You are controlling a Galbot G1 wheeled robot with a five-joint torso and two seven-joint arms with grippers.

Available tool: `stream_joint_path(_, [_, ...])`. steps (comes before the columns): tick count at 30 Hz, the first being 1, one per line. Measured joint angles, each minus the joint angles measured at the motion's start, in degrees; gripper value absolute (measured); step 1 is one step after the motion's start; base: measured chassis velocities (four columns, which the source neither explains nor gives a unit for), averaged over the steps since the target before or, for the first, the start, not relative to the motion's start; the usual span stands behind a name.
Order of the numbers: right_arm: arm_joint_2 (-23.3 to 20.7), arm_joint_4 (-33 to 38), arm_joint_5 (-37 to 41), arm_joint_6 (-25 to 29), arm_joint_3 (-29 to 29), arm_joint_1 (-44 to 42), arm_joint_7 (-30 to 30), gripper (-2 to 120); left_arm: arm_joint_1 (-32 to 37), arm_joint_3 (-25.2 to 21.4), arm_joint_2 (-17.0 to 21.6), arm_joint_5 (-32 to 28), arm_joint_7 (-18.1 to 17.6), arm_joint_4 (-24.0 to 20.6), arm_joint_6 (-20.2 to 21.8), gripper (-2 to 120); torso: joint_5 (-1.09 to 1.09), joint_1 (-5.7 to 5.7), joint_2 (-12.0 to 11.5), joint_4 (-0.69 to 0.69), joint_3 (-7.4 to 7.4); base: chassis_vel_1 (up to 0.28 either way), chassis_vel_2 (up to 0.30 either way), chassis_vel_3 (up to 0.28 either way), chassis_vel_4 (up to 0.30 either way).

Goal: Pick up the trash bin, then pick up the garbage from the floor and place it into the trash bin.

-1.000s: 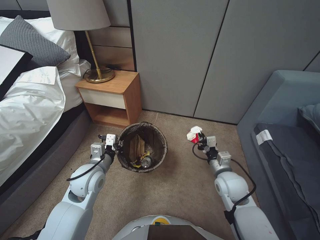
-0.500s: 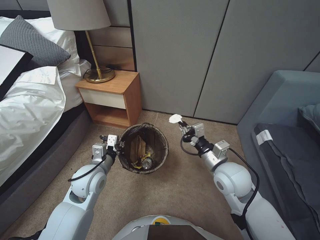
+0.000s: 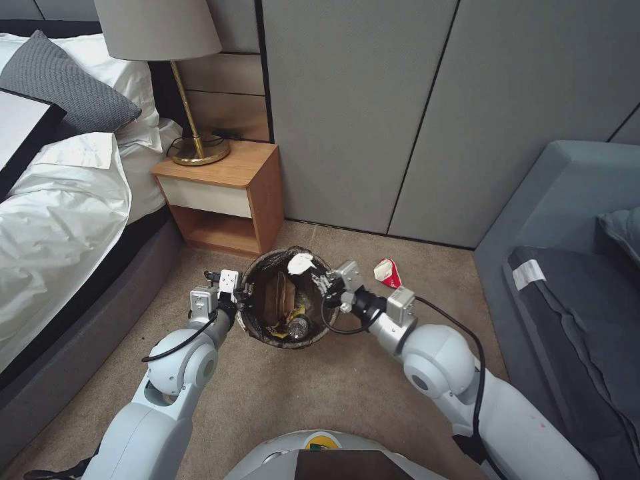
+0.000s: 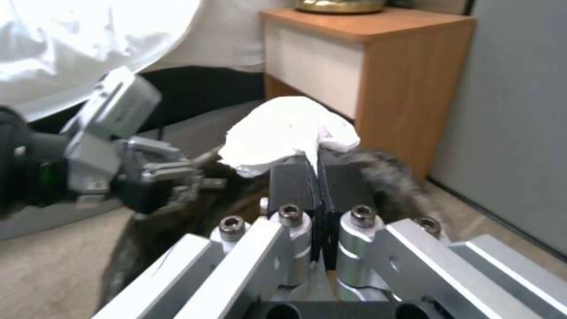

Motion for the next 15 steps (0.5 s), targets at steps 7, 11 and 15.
stream_joint_path(7, [0.47,-2.18,-0.09,-1.22,-3.96,1.31,1.50,0,-0.64,0.06,-0.26,-0.06,-0.06,0.49,0.05,5,0.00,0.00,0.00,0.00,0.00,0.000,0.000,0.000,0.000])
stream_joint_path(11, [1.42,-3.81,-0.34,-1.59,-5.69,2.00,3.66,10,-0.87,0.09,-0.40,-0.10,-0.07,0.64,0.07,5,0.00,0.00,0.00,0.00,0.00,0.000,0.000,0.000,0.000])
stream_joint_path(15, [2.72,-5.19,-0.48,-2.16,-6.98,2.98,5.12,27,-1.02,0.00,-0.25,-0.30,-0.07,0.68,0.10,5,0.00,0.00,0.00,0.00,0.00,0.000,0.000,0.000,0.000])
